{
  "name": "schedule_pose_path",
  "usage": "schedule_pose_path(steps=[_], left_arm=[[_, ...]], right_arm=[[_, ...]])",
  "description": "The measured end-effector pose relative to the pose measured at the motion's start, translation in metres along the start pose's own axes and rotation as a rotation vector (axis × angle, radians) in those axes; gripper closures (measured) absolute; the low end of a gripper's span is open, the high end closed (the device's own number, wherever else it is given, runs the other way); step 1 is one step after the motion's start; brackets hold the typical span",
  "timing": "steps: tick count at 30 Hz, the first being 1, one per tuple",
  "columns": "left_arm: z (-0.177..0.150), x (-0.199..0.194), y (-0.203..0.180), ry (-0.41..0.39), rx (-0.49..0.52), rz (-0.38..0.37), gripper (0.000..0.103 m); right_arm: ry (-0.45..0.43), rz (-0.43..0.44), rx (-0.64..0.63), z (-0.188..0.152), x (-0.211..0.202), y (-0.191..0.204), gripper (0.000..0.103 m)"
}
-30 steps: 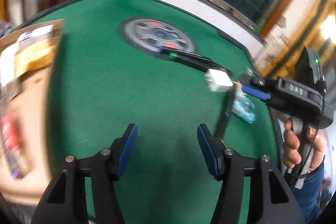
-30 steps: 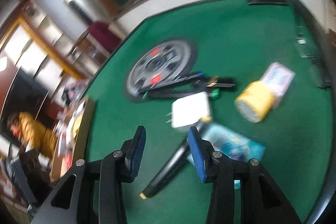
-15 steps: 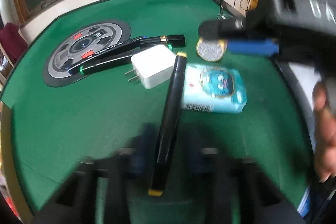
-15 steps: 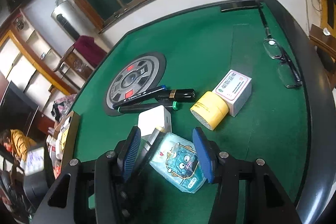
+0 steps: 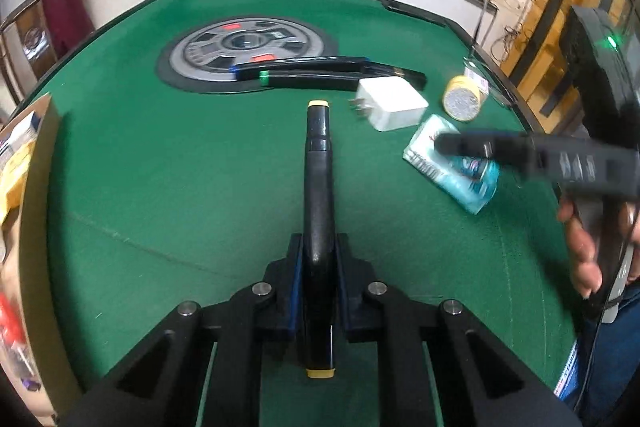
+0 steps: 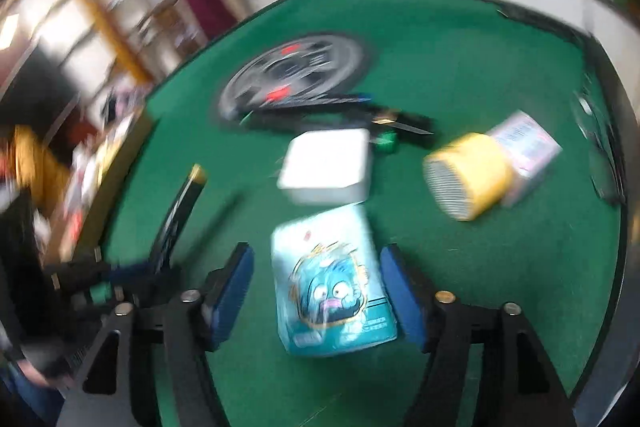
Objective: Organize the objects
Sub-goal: 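Grasp the teal cartoon packet with the right tool while the left tool grasps the yellow-tipped marker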
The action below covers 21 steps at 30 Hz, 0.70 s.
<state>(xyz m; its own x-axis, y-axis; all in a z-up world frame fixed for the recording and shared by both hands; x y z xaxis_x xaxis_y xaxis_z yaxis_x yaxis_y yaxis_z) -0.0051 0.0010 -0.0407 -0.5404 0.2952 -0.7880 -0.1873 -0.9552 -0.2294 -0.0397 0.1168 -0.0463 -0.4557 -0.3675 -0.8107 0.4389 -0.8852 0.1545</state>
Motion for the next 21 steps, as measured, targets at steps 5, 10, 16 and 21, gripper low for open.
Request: schedule_pose_path(steps=[5, 10, 16, 21], left_arm=[[-0.001, 0.001, 0.013, -0.007, -0.035, -0.002, 0.089], [-0.002, -0.002, 0.015, -0.049, -0.048, -0.003, 0.089], [0.006, -0.025, 0.013, -0.13, -0.069, -0.036, 0.089], [0.012, -0.048, 0.019, -0.188, -0.094, -0.046, 0.089]], right_arm=[[0.035, -0.141, -0.125, -0.013, 0.011, 0.019, 0.041], [0.031, -0.157, -0.119, -0.013, 0.007, 0.015, 0.066], [-0.054, -0.051, -0.04, 0.001, -0.011, 0.025, 0.066], [-0.087, 0.005, -0.019, 0.004, -0.019, 0.039, 0.066]])
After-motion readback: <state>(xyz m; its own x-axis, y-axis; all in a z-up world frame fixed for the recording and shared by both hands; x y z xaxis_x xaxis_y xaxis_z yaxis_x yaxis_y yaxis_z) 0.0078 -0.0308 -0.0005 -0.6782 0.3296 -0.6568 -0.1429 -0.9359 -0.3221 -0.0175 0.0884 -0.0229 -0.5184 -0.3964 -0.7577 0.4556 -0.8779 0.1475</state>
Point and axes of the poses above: each gripper's, at about its wrist camera, not at the fingertips, and x roughly the way its jaws point, y to its left, z to its top, the point moved 7 cm from there along x, roughly the way its jaws point, and after that the axes turned 6 degrees about -z, right-handed, at the moved point
